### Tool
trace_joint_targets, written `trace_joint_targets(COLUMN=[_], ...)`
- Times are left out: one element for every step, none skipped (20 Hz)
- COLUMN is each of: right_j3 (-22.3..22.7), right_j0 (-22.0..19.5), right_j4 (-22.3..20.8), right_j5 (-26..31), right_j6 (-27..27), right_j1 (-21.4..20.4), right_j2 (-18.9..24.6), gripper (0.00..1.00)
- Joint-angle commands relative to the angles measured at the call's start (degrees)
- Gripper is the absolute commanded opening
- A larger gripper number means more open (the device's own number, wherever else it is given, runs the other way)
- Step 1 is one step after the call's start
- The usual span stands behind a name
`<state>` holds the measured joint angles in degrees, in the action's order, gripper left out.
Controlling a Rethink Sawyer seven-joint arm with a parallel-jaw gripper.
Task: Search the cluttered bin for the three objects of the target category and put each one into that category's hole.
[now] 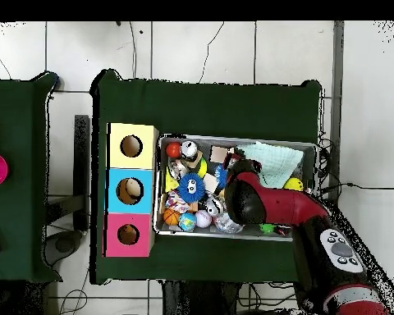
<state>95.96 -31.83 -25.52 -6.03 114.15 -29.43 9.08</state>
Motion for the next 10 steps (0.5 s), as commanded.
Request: trace_joint_targets(right_j3=[1.6,2.4,3.2,4.0,4.4,5.3,5.9,6.8,7.3,8.2], right_j0=[-1.1,-2.1,-3.1,-4.0,-4.5,-5.4,-6.0,-6.8,-7.0,-7.6], right_j4=[2.0,2.1,2.2,2.7,3.0,3.3,3.4,4.1,4.4,4.7], right_j5=[1.0,3.1,5.1,7.3,8.5,10.1,10.8,12.6,13.3,14.0], right_j6=[7.7,7.1,6.5,5.8,5.4,4.8,4.3,3.7,3.5,3.4], right_j1=[-2.9,-4.7,-6.6,-8.7,-9.8,-11.5,-12.6,-14.6,-15.6,-16.9], right_j2=[0.8,1.8,2.7,3.7,4.2,5.1,5.7,6.6,6.7,7.2], gripper=[0.0,0.0,0.0,0.0,0.0,0.0,0.0,0.0,0.0,0.0])
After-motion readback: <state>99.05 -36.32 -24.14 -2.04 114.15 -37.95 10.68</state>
